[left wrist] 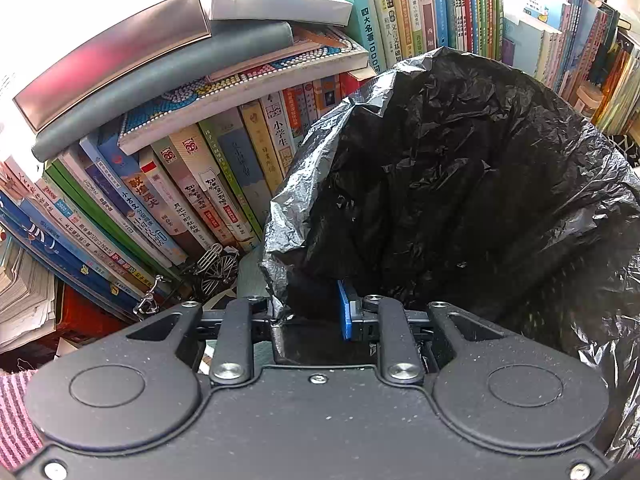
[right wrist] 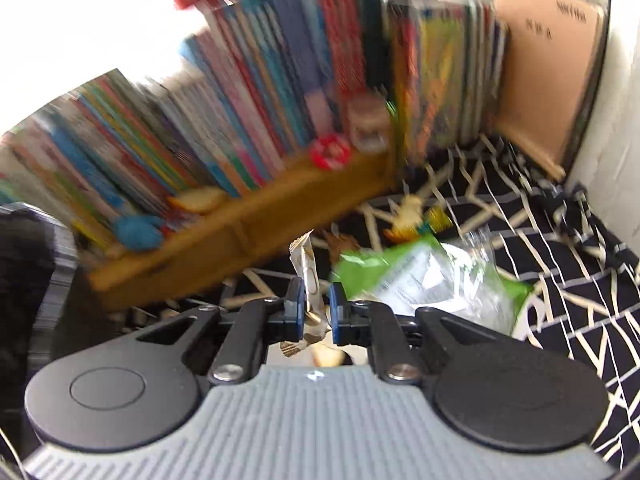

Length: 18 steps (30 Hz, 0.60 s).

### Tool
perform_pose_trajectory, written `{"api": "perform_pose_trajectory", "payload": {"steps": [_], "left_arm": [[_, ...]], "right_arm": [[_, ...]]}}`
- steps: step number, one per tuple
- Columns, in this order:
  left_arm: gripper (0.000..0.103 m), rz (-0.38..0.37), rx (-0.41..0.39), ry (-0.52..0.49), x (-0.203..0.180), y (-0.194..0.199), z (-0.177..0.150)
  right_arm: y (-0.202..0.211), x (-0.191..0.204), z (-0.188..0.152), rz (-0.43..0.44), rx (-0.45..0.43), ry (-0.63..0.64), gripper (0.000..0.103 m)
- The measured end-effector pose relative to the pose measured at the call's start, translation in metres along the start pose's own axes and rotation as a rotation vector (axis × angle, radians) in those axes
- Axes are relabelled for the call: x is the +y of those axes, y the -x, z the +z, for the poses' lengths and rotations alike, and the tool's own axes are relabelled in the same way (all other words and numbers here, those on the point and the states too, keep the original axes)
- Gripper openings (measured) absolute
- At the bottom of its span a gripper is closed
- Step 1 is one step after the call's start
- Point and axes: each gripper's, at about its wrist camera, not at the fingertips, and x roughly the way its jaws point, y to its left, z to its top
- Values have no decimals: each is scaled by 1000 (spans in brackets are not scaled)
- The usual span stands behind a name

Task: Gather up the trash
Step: 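Grasp the paper wrapper with the right gripper, then carry the wrapper over the bin and open the right gripper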

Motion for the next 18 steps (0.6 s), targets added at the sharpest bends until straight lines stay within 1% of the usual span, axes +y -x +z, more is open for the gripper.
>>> {"api": "perform_pose_trajectory", "payload": {"steps": [2, 8, 10, 14, 16, 18], "left_arm": [[21, 2, 1, 0, 0, 0, 0], [21, 7, 0, -3, -1, 0, 0], [21, 9, -1, -3, -1, -1, 0], [21, 10, -1, -4, -1, -1, 1], [21, 10, -2, -5, -1, -1, 1], [21, 10, -2, -5, -1, -1, 1]], "right_arm": [[19, 7, 4, 51, -33, 10, 16], [74, 35, 9, 244, -127, 63, 17], [91, 43, 9, 329, -148, 80, 17], [107, 64, 5, 486, -150, 126, 17], [109, 75, 2, 531, -142, 158, 17], [107, 85, -4, 558, -121, 182, 17]]}}
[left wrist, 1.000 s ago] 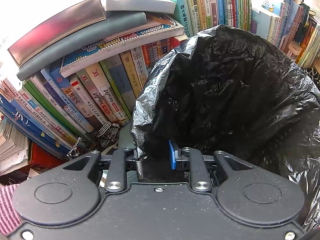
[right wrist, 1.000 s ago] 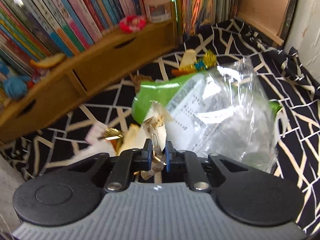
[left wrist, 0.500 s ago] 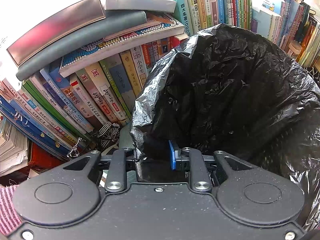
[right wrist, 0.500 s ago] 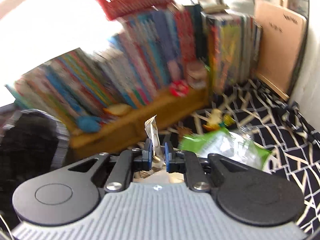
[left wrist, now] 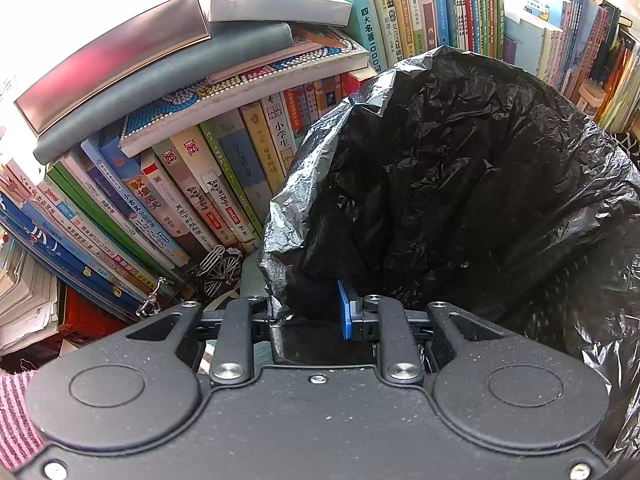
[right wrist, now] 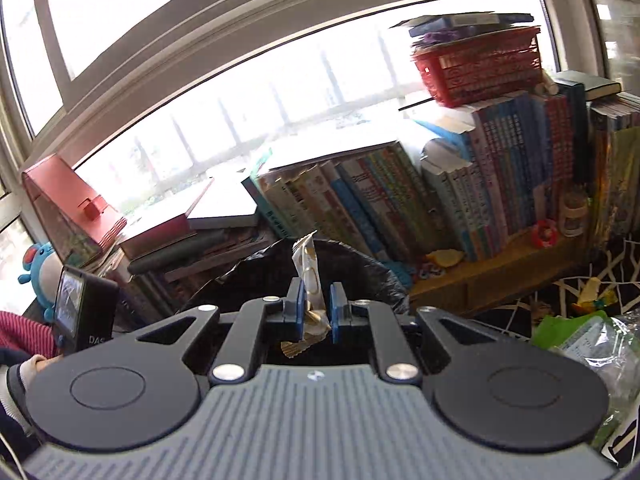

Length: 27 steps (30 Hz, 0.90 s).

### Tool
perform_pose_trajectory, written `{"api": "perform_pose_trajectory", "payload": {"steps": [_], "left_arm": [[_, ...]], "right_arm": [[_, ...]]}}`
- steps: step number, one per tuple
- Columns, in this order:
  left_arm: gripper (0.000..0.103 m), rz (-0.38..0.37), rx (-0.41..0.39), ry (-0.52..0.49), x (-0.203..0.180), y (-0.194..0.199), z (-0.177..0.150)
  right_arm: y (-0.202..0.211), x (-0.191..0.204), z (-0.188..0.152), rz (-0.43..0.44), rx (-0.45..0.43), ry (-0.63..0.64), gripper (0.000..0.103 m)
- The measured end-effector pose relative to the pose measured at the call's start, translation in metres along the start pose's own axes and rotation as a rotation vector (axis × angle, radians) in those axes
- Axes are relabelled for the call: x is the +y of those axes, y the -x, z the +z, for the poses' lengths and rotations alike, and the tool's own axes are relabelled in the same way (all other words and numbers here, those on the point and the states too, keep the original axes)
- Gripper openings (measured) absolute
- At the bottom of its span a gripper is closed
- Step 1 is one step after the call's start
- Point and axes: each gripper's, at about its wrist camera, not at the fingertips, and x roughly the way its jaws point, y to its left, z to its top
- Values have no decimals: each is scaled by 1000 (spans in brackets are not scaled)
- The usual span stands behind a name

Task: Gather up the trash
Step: 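Carry the wrapper over the bin and open the right gripper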

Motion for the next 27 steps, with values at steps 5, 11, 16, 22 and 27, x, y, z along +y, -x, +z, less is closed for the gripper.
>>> {"api": "perform_pose_trajectory", "payload": {"steps": [5, 11, 16, 22, 27], "left_arm": [[21, -1, 0, -2, 0, 0, 0], [21, -2, -1, -2, 0, 0, 0], [21, -1, -1, -3, 0, 0, 0], [22, -2, -1, -2, 0, 0, 0], [22, -1, -1, -2, 0, 0, 0]], "right_arm": [[-19, 7, -21, 39, 61, -3, 18], [-37, 14, -41, 57, 129, 1, 19], [-41, 19, -48, 58, 152, 20, 26], [-44, 21, -51, 61, 162, 31, 26], [-44, 22, -52, 67, 162, 36, 29]]}}
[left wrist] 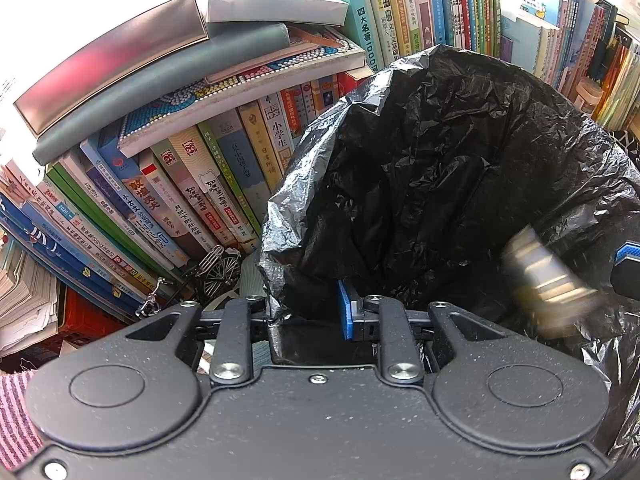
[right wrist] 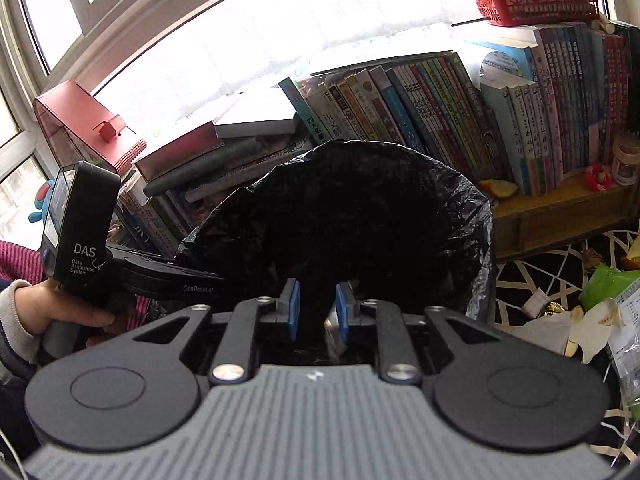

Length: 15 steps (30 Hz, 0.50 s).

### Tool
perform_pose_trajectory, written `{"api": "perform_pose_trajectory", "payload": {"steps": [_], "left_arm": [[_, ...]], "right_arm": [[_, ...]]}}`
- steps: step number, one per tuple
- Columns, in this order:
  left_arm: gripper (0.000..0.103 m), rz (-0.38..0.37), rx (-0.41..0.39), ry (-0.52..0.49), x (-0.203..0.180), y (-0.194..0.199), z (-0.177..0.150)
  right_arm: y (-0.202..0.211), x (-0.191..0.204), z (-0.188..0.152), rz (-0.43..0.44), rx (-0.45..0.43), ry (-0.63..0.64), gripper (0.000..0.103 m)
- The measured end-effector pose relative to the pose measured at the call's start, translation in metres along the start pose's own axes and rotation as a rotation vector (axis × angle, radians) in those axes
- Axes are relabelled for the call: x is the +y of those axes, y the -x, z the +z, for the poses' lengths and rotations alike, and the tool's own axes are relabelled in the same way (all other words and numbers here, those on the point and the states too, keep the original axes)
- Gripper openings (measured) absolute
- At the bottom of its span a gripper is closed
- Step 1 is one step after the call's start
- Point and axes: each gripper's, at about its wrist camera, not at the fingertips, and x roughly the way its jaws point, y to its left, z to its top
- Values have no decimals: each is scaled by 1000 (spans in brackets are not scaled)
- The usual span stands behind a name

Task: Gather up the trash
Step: 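Carry the wrapper over the bin and open the right gripper, then reach the right gripper to the large clear plastic bag and grasp it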

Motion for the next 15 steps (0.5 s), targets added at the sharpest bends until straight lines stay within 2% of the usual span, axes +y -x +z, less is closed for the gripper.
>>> {"api": "perform_pose_trajectory", "payload": {"steps": [5, 7, 10, 15], "left_arm": [[23, 0, 0, 0, 0, 0, 0], [23, 0, 0, 0, 0, 0, 0], [23, 0, 0, 0, 0, 0, 0], [25, -2, 3, -2, 0, 0, 0]], "right_arm": [[0, -1, 0, 3, -4, 0, 34], [2, -2, 1, -6, -17, 4, 40], [8, -8, 5, -28, -46, -6, 47], [21, -25, 15, -93, -112, -37, 51]]}}
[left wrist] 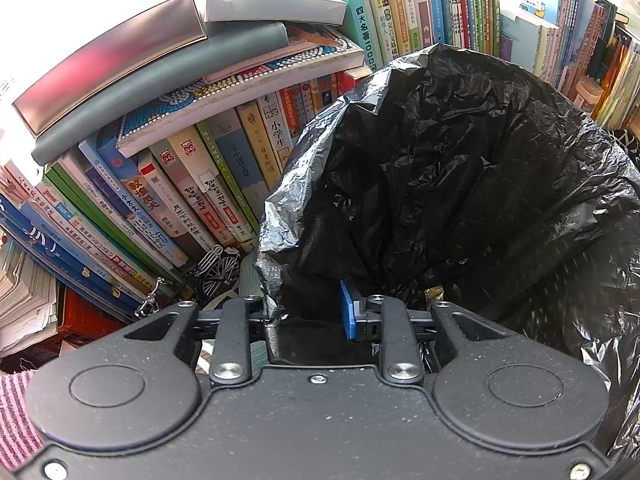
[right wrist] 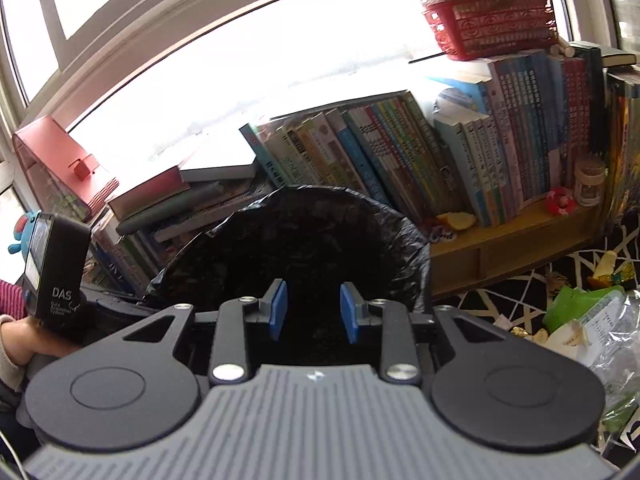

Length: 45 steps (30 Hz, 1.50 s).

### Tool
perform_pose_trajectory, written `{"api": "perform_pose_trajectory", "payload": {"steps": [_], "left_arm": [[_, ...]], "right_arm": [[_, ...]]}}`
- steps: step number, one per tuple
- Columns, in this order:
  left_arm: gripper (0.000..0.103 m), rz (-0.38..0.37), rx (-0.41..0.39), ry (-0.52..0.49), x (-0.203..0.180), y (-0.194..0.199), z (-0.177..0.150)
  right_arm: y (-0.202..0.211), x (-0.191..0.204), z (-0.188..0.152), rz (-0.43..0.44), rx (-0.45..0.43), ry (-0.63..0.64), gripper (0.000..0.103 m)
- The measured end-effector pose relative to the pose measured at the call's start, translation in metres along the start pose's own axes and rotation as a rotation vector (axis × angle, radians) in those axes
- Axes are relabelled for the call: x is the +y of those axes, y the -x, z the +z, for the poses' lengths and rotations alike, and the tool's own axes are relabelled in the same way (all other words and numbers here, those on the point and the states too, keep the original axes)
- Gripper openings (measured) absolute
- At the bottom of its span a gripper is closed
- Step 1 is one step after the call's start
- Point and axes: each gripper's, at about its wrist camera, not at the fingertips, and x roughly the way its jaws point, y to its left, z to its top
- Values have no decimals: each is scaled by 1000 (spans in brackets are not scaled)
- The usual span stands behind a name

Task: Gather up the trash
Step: 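Reach the right gripper to the large clear plastic bag and grasp it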

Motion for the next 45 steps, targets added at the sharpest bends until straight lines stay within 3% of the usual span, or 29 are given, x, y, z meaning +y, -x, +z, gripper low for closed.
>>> {"api": "perform_pose_trajectory", "payload": {"steps": [7, 13, 17, 23, 27, 31, 45], "left_arm": [[26, -3, 4, 2, -1, 0, 0], [26, -3, 4, 2, -1, 0, 0], [27, -1, 4, -1, -1, 0, 0], [27, -1, 4, -1, 0, -1, 0], [29, -1, 2, -6, -1, -1, 0], [29, -1, 2, -9, -1, -1, 0], [30, 6, 2, -18, -3, -2, 0]], "right_arm": [[21, -39, 20, -170, -116, -67, 64], [28, -85, 26, -380, -99, -104, 67], [21, -130, 17, -531, -43, -140, 72], [-10, -203, -22, -679, 168, -309, 75], [-21, -230, -44, -716, 218, -399, 85], [-33, -235, -51, -715, 217, -377, 100], [-72, -237, -73, -790, 334, -230, 98]]}}
